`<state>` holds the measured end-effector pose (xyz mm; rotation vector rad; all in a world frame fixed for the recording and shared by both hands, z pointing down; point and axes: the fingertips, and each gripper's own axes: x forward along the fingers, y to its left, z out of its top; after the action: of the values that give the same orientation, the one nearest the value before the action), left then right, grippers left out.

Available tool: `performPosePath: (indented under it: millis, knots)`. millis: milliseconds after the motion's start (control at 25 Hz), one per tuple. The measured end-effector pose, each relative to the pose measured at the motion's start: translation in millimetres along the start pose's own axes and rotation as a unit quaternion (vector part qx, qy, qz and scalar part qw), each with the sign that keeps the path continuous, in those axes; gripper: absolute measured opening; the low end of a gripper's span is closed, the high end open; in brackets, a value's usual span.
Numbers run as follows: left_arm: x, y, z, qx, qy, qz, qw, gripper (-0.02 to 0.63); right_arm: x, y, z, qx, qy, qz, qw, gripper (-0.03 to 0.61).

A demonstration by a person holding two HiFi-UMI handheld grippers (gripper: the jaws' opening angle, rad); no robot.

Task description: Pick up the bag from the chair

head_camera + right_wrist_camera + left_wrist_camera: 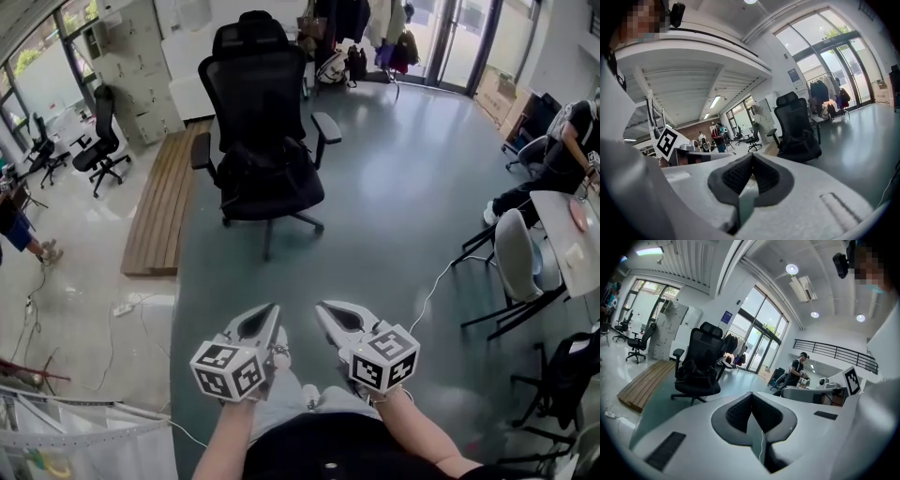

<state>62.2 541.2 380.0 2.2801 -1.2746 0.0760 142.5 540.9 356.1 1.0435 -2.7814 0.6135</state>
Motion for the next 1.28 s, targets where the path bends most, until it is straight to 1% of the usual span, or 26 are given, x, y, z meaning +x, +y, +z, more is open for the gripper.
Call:
performPosePath:
  millis: [200, 440, 600, 840, 1120, 1280]
  knots:
    - [29, 29, 19, -0.004, 0.003, -0.005, 1.0, 0.018, 36, -22, 14, 0.003, 0.0, -0.005, 1.0, -0.002]
    - [70, 83, 70, -0.003, -0.002, -0.006, 1.0, 0.018, 104, -53, 51, -0.003, -0.001, -0.007, 1.0, -0.002]
    - [92, 117, 105, 0.003, 0.001, -0.017, 0.9999, 0.017, 146, -68, 81, -0.004, -0.01, -0.016, 1.0, -0.002]
    - [126, 159, 146, 0.002, 0.002, -0.041, 0.9992, 0.017, 200, -91, 111, -0.005, -0.018, -0.03, 0.999, -0.002]
    - [145, 206, 180, 0.01, 0.003, -0.053, 0.9985, 0.017, 257, -104, 136, -0.01, -0.026, -0.038, 0.999, -0.002]
    - [154, 225, 189, 0.0, 0.003, -0.053, 0.9986, 0.018, 276, -108, 142, -0.012, -0.021, -0.038, 0.999, -0.002]
